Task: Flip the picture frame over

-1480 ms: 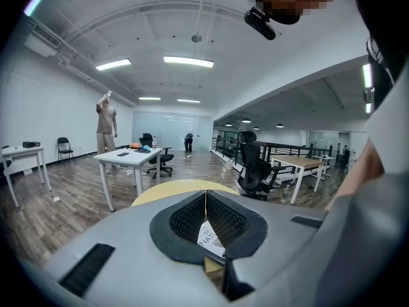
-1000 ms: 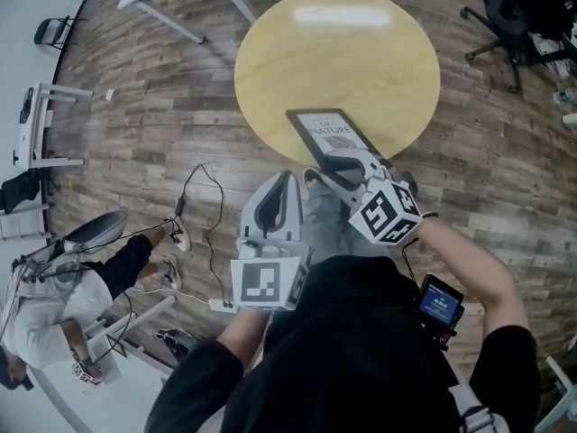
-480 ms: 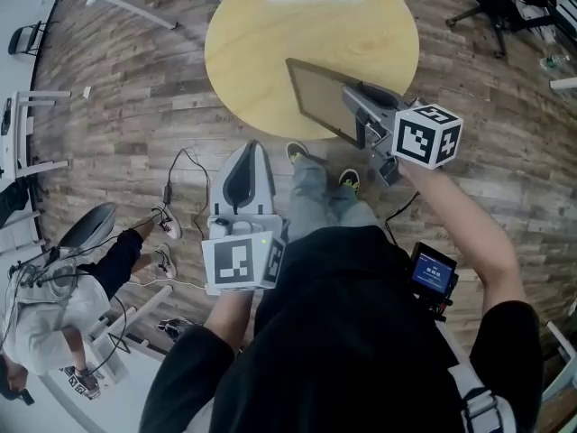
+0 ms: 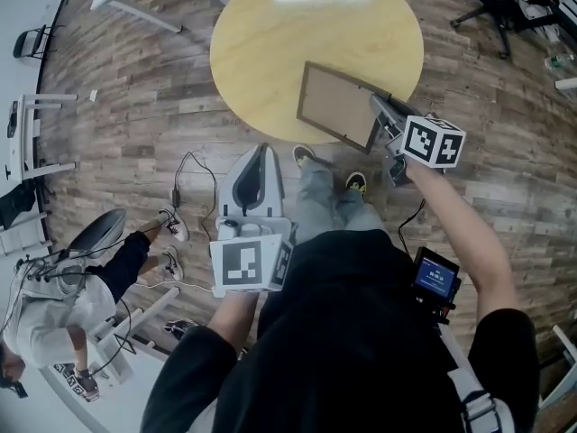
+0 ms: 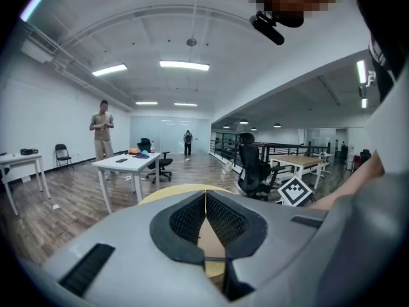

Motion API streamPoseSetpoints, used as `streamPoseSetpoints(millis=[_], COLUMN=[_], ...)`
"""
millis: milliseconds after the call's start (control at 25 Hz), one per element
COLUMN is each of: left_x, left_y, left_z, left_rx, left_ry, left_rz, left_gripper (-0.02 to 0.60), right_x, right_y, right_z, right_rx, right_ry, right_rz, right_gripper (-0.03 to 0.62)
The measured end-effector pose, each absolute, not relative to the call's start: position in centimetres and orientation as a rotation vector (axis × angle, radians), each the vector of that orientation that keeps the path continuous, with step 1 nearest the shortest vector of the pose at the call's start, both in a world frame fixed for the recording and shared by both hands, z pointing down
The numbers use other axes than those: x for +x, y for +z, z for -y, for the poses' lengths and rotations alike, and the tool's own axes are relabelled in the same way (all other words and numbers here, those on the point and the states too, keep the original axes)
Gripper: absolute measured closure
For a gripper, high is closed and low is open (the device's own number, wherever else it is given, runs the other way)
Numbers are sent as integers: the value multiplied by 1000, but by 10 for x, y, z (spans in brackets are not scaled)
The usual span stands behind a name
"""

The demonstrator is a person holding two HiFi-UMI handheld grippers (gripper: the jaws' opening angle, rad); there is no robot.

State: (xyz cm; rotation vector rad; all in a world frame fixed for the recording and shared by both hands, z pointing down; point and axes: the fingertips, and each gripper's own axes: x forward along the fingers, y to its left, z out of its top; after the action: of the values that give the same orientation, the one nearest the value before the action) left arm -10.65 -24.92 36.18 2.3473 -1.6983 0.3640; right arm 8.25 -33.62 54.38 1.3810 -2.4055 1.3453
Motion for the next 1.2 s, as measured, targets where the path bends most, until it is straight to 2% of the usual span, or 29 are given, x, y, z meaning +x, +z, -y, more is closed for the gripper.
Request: streamPoseSetpoints(millis=[640,1200], left_x=[-104,-90], left_y=[369,381], left_z=[255,256], left_rx=[2349,2362], left_ry=[402,422], left_rz=[1677,1598], left_gripper=[558,558], right_x=[106,111], right_y=[607,643], right_z=[340,303], right_rx=[1476,1483], right_ry=[1456,1667], right_rz=[2201,2084], right_gripper=[468,453])
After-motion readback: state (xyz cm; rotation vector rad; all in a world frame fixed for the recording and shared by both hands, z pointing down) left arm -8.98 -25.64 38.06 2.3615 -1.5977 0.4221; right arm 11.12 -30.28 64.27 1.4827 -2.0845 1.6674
